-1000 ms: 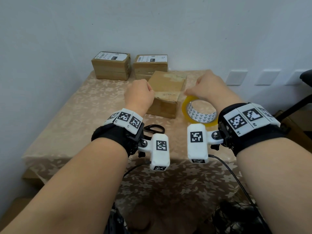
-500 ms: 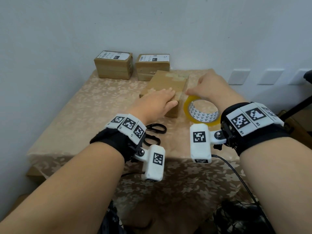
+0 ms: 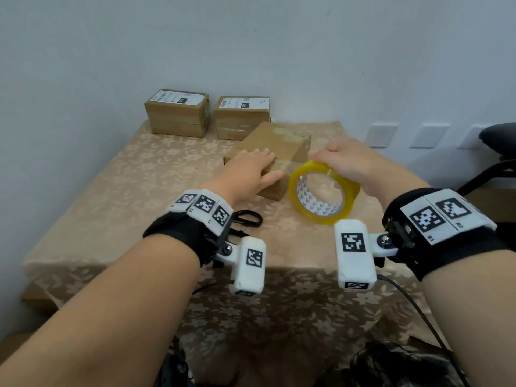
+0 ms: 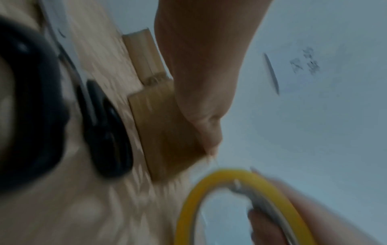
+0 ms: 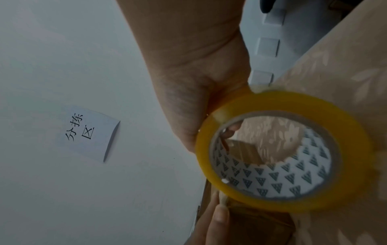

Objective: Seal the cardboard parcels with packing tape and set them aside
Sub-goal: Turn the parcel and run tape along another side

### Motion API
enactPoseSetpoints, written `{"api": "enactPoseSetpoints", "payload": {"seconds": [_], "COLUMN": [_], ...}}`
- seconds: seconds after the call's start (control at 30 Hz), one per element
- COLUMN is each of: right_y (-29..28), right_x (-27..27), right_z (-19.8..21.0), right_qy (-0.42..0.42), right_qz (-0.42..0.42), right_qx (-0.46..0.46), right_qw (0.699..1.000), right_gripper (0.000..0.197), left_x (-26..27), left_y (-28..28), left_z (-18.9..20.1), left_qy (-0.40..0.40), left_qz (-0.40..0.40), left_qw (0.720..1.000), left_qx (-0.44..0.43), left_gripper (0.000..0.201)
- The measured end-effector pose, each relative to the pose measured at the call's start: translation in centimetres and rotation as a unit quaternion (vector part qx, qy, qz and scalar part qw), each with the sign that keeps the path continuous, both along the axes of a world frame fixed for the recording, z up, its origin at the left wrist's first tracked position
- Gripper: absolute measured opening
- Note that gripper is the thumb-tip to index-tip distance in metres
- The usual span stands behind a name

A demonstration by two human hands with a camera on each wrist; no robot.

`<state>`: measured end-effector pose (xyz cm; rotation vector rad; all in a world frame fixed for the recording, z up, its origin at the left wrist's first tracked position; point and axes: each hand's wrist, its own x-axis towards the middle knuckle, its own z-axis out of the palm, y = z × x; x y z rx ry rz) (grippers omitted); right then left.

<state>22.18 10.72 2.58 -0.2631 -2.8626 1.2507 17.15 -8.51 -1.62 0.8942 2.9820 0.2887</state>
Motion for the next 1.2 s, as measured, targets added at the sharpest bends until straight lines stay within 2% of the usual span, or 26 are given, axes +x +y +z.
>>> {"api": "enactPoseSetpoints", "payload": {"seconds": [0.07, 0.13, 0.27, 0.33, 0.43, 0.5, 0.57, 0.67, 0.73, 0.87, 1.0, 1.03, 1.1, 1.2], "right_y": [0.0, -0.1, -0.6, -0.9, -1.3, -1.4, -1.5, -1.7, -1.8, -2.2, -2.9, -3.1, -3.2, -3.5], "right_x": [0.1, 0.2, 0.4, 0.5, 0.4, 0.3, 0.2, 0.2, 0.1, -0.1, -0.4, -0.4, -0.4, -0.3], "right_z": [-0.1, -0.2, 0.1, 0.1, 0.1, 0.1, 0.0, -0.1, -0.1, 0.1, 0.2, 0.1, 0.1, 0.0], "right_qy": [-0.012, -0.013, -0.02, -0.018, -0.014, -0.019, -0.026, -0.042, -0.059, -0.071, -0.063, -0.065, -0.064, -0.059], "right_qz": [-0.001, 0.003, -0.001, -0.001, 0.0, 0.009, 0.027, 0.063, 0.08, 0.08, 0.057, 0.053, 0.045, 0.021], "right_qx": [-0.029, -0.048, -0.061, -0.046, -0.027, -0.034, -0.043, -0.061, -0.08, -0.172, -0.236, -0.245, -0.267, -0.307], "right_qw": [1.0, 0.999, 0.998, 0.999, 1.0, 0.999, 0.998, 0.995, 0.992, 0.979, 0.968, 0.966, 0.96, 0.95], "right_gripper": [0.041, 0.032, 0.028, 0.033, 0.038, 0.04, 0.033, 0.025, 0.027, 0.033, 0.014, 0.008, 0.006, 0.02], "left_x": [-0.4, -0.5, 1.1, 1.6, 0.9, 0.4, -0.3, -1.1, -1.7, -3.9, -3.8, -3.3, -2.0, -0.1], "left_y": [-1.2, -1.7, 0.7, 2.2, 3.1, 2.8, 2.1, 0.5, -0.1, 0.4, 0.9, 0.8, 0.4, 0.4], "left_z": [0.0, -0.2, 0.3, 0.7, 0.2, 0.1, 0.1, 0.4, 0.7, 0.5, 0.8, 1.0, 1.8, 3.1], "left_qy": [-0.03, -0.016, 0.087, 0.098, 0.098, 0.086, 0.057, -0.023, -0.051, -0.056, -0.075, -0.091, -0.124, -0.104], "left_qz": [-0.028, -0.014, 0.098, 0.138, 0.11, 0.1, 0.081, 0.018, -0.017, -0.01, 0.048, 0.054, 0.067, 0.118], "left_qw": [0.999, 0.999, 0.991, 0.985, 0.987, 0.991, 0.995, 0.998, 0.996, 0.998, 0.993, 0.992, 0.99, 0.971], "left_qx": [0.035, 0.024, -0.017, -0.032, -0.061, -0.024, -0.001, 0.052, 0.065, -0.008, -0.079, -0.074, -0.003, 0.179], "left_gripper": [0.054, 0.051, 0.055, 0.061, 0.038, 0.039, 0.045, 0.047, 0.047, 0.043, 0.048, 0.048, 0.05, 0.062]}}
